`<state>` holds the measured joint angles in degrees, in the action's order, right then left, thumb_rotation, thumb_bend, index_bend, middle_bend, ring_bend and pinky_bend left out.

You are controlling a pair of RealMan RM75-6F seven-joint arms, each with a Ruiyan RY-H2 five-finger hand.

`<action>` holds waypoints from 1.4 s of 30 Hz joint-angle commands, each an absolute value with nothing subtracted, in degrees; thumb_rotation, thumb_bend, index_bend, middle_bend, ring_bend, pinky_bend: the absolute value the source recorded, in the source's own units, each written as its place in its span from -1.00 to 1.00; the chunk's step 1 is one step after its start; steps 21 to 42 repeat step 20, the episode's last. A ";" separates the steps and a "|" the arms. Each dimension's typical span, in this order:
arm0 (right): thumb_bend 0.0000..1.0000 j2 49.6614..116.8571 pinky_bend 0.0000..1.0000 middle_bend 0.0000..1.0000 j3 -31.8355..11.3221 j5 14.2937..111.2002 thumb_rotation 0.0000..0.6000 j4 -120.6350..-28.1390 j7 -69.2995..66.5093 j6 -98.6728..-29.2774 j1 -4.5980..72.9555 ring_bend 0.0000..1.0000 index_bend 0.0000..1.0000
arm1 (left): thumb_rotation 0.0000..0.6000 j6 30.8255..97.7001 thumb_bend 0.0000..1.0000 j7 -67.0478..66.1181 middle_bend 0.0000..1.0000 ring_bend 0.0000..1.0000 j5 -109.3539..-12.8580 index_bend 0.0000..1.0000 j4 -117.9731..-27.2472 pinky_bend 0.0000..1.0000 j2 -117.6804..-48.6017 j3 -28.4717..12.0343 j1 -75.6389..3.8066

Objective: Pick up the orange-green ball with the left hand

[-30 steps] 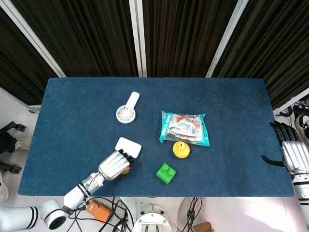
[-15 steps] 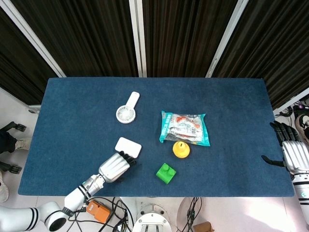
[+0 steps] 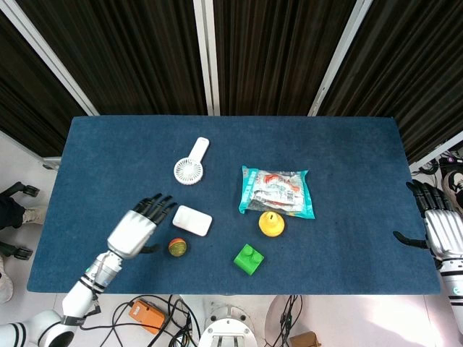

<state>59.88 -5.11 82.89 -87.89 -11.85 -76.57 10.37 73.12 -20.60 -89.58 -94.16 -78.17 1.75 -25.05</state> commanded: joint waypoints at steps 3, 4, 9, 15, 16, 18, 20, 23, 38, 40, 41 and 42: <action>-0.44 59.79 -0.79 -0.82 -5.34 82.68 1.00 -87.53 -12.40 -76.30 10.57 -1.00 -0.79 | 1.00 78.38 -1.00 -12.40 -0.94 -0.96 -78.67 -0.95 -93.51 -0.67 -72.65 -2.74 -18.94; -0.44 59.76 -0.79 -0.82 -5.38 82.65 1.00 -87.44 -12.51 -76.30 10.58 -1.00 -0.79 | 1.00 78.87 -1.00 -11.59 -0.94 -0.98 -77.58 -0.95 -92.64 -0.69 -72.54 -3.16 -18.30; -0.44 59.69 -0.79 -0.82 -5.59 82.34 1.00 -87.17 -12.44 -76.41 10.53 -1.00 -0.80 | 1.00 80.70 -1.00 -9.73 -0.94 -1.00 -71.92 -0.95 -87.97 -0.83 -71.45 -3.76 -14.10; -0.44 59.92 -0.79 -0.82 -5.48 82.88 1.00 -87.68 -11.48 -77.20 10.31 -1.00 -0.80 | 1.00 84.43 -1.00 -5.37 -0.94 -1.00 -73.52 -0.95 -88.21 -0.86 -68.93 -1.33 -8.85; -0.44 60.02 -0.79 -0.82 -5.40 82.92 1.00 -87.76 -11.30 -77.21 10.28 -1.00 -0.81 | 1.00 85.43 -1.00 -4.93 -0.94 -1.00 -74.27 -0.95 -88.28 -0.86 -68.77 -0.93 -8.00; -0.44 60.14 -0.79 -0.82 -5.30 82.96 1.00 -87.89 -10.98 -77.26 10.21 -1.00 -0.81 | 1.00 86.73 -1.00 -4.32 -0.94 -1.00 -75.56 -0.95 -88.40 -0.86 -68.60 -0.36 -6.93; -0.44 60.24 -0.78 -0.82 -5.24 83.09 1.00 -88.12 -10.73 -77.52 10.09 -1.00 -0.81 | 1.00 88.08 -1.00 -3.43 -0.94 -1.00 -77.42 -0.95 -88.59 -0.86 -68.34 0.39 -5.84; -0.44 60.24 -0.78 -0.82 -5.24 83.09 1.00 -88.12 -10.73 -77.52 10.09 -1.00 -0.81 | 1.00 88.08 -1.00 -3.43 -0.94 -1.00 -77.42 -0.95 -88.59 -0.86 -68.34 0.39 -5.84; -0.44 60.24 -0.78 -0.82 -5.24 83.09 1.00 -88.12 -10.73 -77.52 10.09 -1.00 -0.81 | 1.00 88.08 -1.00 -3.43 -0.94 -1.00 -77.42 -0.95 -88.59 -0.86 -68.34 0.39 -5.84; -0.44 60.24 -0.78 -0.82 -5.24 83.09 1.00 -88.12 -10.73 -77.52 10.09 -1.00 -0.81 | 1.00 88.08 -1.00 -3.43 -0.94 -1.00 -77.42 -0.95 -88.59 -0.86 -68.34 0.39 -5.84; -0.44 60.24 -0.78 -0.82 -5.24 83.09 1.00 -88.12 -10.73 -77.52 10.09 -1.00 -0.81 | 1.00 88.08 -1.00 -3.43 -0.94 -1.00 -77.42 -0.95 -88.59 -0.86 -68.34 0.39 -5.84; -0.44 60.24 -0.78 -0.82 -5.24 83.09 1.00 -88.12 -10.73 -77.52 10.09 -1.00 -0.81 | 1.00 88.08 -1.00 -3.43 -0.94 -1.00 -77.42 -0.95 -88.59 -0.86 -68.34 0.39 -5.84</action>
